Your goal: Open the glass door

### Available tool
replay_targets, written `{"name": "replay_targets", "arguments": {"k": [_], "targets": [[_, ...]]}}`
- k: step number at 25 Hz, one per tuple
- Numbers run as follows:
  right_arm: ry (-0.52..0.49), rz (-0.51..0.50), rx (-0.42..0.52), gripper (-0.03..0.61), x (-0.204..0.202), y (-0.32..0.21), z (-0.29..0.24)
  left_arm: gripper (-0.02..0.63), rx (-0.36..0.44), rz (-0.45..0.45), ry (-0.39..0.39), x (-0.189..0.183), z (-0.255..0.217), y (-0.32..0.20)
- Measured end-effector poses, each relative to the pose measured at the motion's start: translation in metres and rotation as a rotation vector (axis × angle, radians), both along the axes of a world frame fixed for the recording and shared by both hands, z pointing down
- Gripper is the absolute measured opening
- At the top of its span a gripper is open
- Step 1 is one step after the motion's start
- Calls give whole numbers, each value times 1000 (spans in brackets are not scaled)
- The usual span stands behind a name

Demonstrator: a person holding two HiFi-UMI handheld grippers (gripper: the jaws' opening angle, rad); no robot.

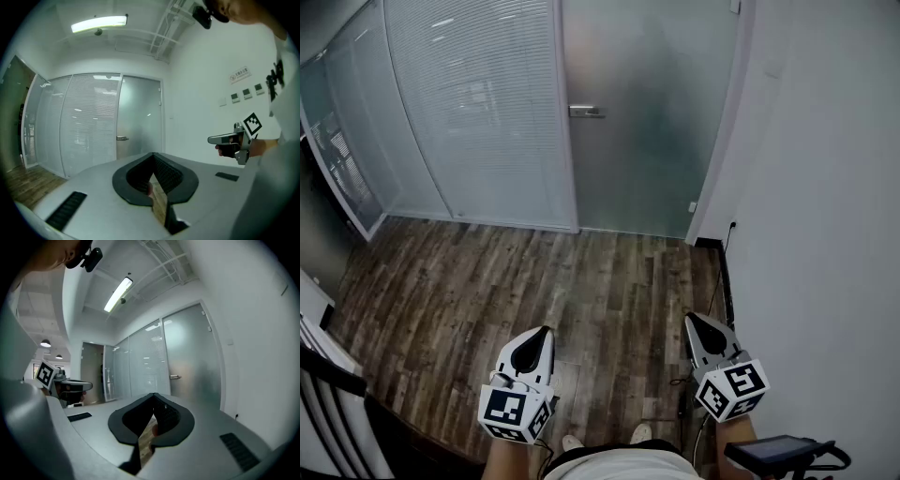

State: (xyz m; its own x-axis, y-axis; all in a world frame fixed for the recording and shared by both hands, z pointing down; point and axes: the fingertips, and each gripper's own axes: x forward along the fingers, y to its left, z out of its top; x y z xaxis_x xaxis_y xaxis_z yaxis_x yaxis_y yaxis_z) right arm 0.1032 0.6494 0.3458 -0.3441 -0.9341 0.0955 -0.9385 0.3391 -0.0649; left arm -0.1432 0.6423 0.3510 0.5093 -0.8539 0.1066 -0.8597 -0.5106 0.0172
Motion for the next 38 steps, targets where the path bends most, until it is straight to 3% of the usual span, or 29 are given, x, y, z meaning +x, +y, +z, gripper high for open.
{"name": "replay_targets", "arguments": {"k": [7,11,15,18,24,30,35,38], "targets": [[-16,-13,-6,2,23,5,12,-2,-4,-8,10,22,5,8],[-25,-41,-10,2,43,-3,15,-1,4,-35,-22,46,1,-1],[-31,-54,-12,2,46,6,28,0,29,-78,-34,24,8,19],[-44,-68,-21,1,61,-3,31,-1,16,-96,-36,38,9,15],[-29,-97,-26,2,76,-41,30,-1,-11,-101,-31,63,14,-22],[-17,-56,-41,2,85,-67,38,-1,-8,-56,0,73,22,-64],[11,-48,-43,2,70,-107,36,0,6,-30,26,65,20,-114],[34,-59,-50,2,48,-137,37,0,13,-44,44,42,23,-145]]}}
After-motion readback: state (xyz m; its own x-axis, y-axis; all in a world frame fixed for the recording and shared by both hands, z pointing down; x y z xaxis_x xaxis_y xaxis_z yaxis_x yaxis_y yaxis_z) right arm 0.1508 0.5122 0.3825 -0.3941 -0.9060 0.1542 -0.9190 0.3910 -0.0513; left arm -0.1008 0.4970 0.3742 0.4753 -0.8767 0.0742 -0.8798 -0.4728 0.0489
